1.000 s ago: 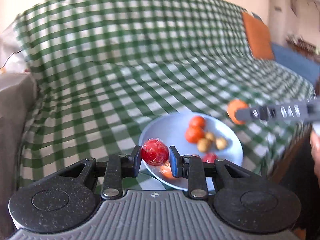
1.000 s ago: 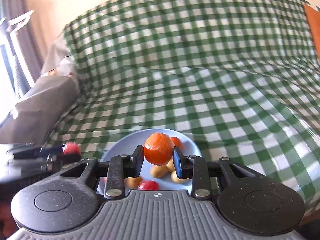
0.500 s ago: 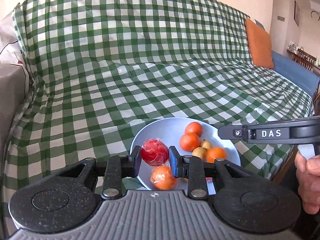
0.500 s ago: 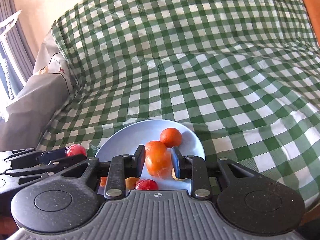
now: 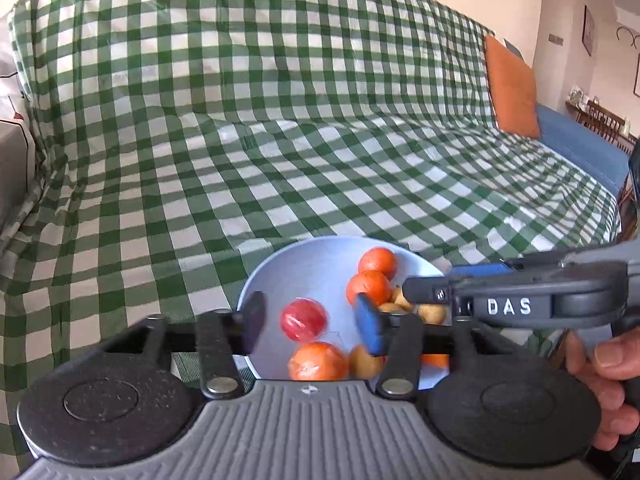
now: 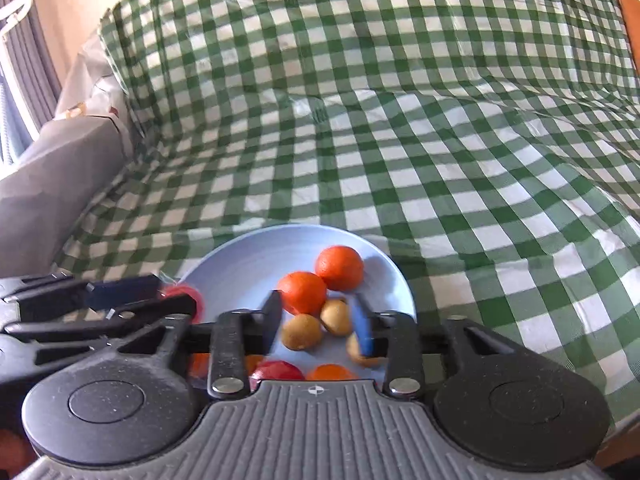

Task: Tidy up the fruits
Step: 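Open both tools to drop the red fruit and tangerine into the plate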

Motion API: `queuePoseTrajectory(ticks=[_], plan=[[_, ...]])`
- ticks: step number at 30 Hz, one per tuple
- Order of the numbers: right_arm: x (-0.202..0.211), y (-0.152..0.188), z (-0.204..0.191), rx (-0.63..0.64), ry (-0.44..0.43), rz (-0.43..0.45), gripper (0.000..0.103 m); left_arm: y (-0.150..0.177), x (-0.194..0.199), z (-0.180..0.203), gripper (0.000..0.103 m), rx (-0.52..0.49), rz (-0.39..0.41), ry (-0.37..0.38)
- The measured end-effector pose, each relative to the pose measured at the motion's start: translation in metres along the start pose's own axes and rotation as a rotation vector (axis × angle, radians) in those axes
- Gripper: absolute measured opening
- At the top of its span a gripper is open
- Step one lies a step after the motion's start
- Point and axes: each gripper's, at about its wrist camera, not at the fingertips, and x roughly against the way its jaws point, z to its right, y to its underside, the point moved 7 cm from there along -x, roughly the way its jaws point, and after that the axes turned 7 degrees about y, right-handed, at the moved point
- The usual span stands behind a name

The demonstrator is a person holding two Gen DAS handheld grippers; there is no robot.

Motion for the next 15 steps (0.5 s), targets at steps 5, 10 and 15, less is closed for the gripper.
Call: queuePoseTrajectory(ticks=[5, 10, 15], plan=[[0.002, 0.000, 0.009, -0.015, 0.048, 0.012, 0.081, -0.002, 0.005, -0.005, 0.073, 0.018, 0.009, -0.022], [0.009, 0.003, 0.016, -0.021, 0.092, 0.020, 0.098, 0.000, 0.015, -0.002, 0.091, -0.003, 0.023, -0.046], [0.026, 0.004, 0.021, -0.004, 0.122, 0.035, 0.102, 0.001, 0.031, 0.003, 0.102, -0.005, 0.025, -0.077]])
